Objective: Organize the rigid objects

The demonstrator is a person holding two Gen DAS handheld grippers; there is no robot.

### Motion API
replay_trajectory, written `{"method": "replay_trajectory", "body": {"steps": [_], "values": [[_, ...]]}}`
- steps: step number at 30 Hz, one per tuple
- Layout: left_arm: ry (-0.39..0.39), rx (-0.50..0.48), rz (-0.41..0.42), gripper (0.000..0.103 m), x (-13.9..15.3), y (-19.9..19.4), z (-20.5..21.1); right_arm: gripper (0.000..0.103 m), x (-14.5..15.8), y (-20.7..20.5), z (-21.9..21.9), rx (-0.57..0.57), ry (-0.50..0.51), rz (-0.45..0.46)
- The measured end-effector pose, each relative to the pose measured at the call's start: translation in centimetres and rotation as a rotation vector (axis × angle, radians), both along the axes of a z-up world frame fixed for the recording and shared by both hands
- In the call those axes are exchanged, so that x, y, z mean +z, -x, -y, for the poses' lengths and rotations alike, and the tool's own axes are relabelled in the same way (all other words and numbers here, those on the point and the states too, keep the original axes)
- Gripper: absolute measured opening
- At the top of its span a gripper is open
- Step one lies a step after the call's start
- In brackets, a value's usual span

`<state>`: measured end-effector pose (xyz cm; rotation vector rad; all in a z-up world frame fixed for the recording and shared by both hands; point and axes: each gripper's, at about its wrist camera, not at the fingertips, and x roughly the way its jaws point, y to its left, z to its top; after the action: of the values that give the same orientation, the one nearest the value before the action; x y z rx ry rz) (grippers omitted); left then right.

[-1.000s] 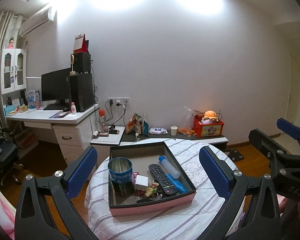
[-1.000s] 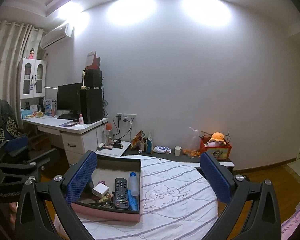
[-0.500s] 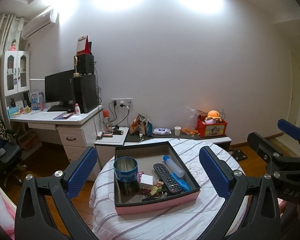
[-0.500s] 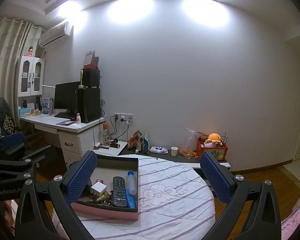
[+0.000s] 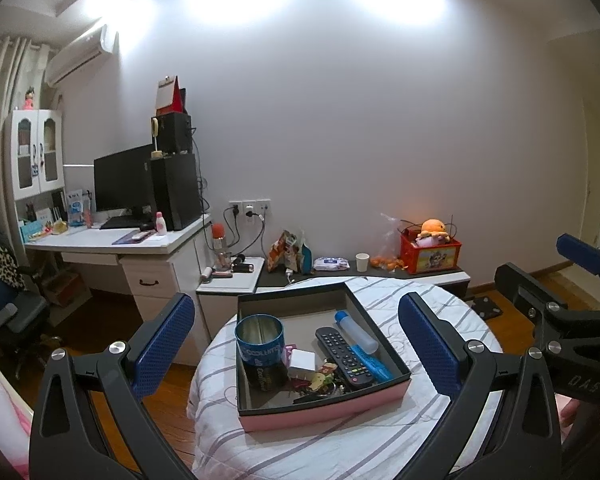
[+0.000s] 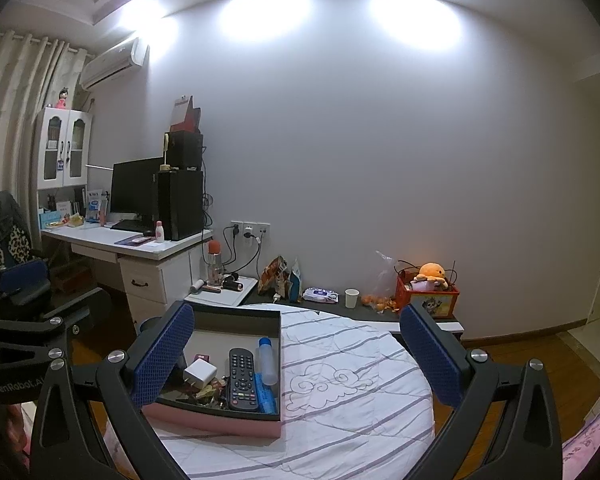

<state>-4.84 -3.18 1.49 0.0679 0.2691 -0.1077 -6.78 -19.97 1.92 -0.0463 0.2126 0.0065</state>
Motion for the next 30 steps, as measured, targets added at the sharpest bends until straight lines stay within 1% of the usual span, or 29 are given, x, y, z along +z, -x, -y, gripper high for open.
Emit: {"method": "replay_trajectory", "body": {"steps": [6,9,30], "values": [[-0.031,-0.004,0.020,0.103,-0.29,-0.11,0.28,0.103,0.09,-0.22,0.00,-0.001,-0.003,-0.009],[-0.019,-0.008,0.013,0.103,-0.24,-0.24,0.07,0.103,0.05,-0.31,0.00,0.001,-0.006,-0.015],[-0.027,0.002,0.009,0.103,-0.18,-0.34,-0.19,0.103,-0.19,-0.77,-0.21,0.003,0.002,-0.034]]}}
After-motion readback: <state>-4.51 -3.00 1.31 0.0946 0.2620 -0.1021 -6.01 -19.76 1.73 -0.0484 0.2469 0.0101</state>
